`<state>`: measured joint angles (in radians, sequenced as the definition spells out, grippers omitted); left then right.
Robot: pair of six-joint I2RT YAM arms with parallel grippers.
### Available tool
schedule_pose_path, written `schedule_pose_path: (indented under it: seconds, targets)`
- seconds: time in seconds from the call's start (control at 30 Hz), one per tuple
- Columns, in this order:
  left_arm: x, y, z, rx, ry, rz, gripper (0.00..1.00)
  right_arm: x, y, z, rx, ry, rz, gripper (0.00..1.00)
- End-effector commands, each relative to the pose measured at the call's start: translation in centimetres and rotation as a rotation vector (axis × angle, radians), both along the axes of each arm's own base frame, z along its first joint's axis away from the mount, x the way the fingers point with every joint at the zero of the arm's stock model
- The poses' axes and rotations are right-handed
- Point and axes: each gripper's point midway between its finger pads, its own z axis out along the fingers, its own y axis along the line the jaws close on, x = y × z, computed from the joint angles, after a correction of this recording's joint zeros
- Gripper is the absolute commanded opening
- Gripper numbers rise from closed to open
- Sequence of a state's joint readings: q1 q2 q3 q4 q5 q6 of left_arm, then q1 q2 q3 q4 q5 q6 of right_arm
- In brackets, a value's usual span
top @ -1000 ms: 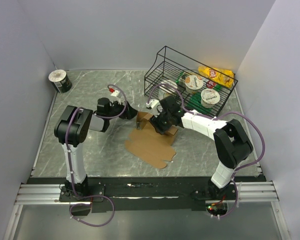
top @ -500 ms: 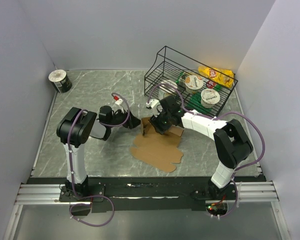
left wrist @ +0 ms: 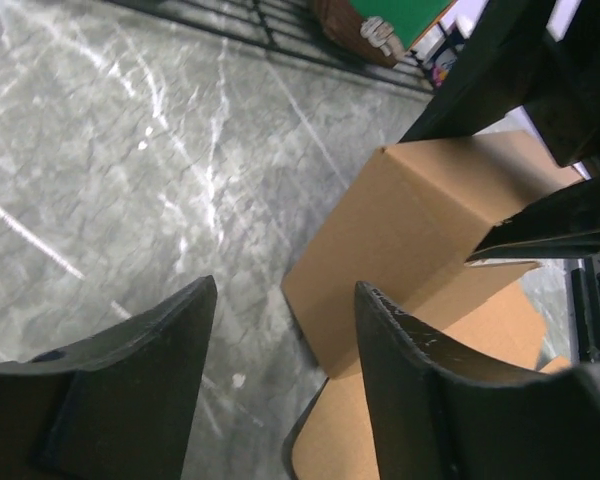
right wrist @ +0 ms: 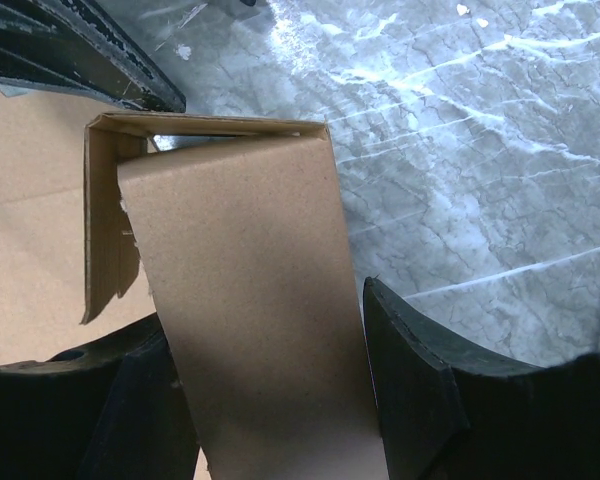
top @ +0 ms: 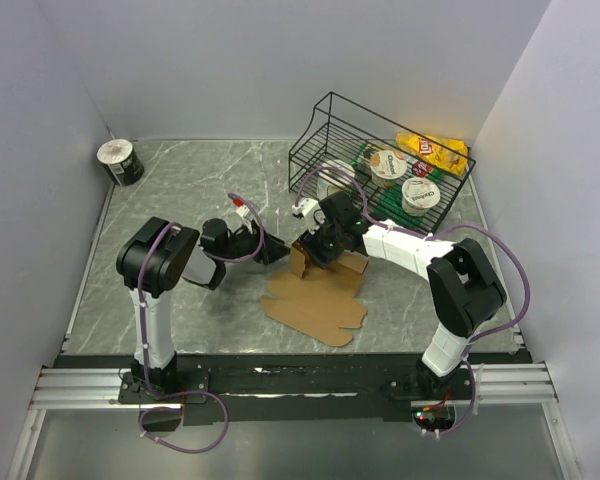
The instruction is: Fold the paper box
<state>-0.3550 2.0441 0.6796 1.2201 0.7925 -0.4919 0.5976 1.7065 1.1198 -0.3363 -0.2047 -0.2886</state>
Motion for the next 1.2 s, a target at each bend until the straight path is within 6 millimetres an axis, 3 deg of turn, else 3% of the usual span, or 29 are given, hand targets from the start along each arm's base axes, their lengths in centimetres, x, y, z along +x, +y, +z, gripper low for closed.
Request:
schedule_pose_path:
  seconds: [0.0,0.63,1.03,1.17]
  targets:
    - [-1.1,-1.2,3.9,-0.067,-0.139,-0.068,0.62,0.6,0.4,0.8,0.029,-0.031,-0.007,0.64]
    - [-4.2,-2.7,4.7,-0.096,-0.159,-0.12,0.56,0.6,0.3,0.7,0.023,-0.029,-0.008,0.63]
    - [-1.8,-4.1,4.3,-0.059,-0.199,-0.058,0.56,0.5,0.4,0.7,0.027,-0.023,0.001,0.63]
    - [-1.0,-4.3,4.8,-0.031,-0.224,-0.012,0.57,0.2,0.6,0.6,0.032,-0.018,0.019,0.48]
